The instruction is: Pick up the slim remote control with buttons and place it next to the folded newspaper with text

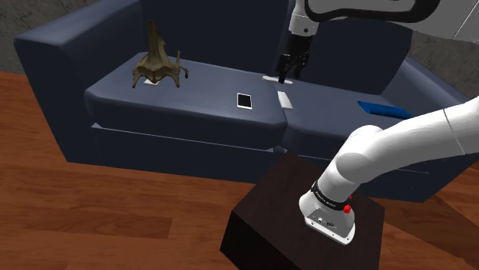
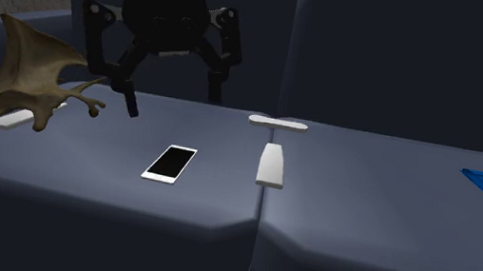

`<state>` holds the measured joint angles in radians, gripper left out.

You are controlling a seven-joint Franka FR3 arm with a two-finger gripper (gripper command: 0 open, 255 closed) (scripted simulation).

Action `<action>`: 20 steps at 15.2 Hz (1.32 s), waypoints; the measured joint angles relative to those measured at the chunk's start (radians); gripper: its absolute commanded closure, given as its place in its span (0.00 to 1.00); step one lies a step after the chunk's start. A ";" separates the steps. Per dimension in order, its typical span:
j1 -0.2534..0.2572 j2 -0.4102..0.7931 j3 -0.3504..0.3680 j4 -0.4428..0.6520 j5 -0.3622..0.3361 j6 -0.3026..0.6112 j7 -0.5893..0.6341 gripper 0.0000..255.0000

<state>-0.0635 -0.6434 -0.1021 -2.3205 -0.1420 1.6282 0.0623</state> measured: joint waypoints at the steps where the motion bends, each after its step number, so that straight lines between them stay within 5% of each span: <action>1: -0.011 0.029 -0.016 0.013 -0.005 0.020 0.001 0.00; 13: -0.113 0.342 -0.170 0.084 -0.002 0.288 0.044 0.00; 20: -0.169 0.564 -0.263 0.189 0.065 0.411 0.028 0.00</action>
<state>-0.2321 -0.0798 -0.3653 -2.1314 -0.0770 2.0396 0.0902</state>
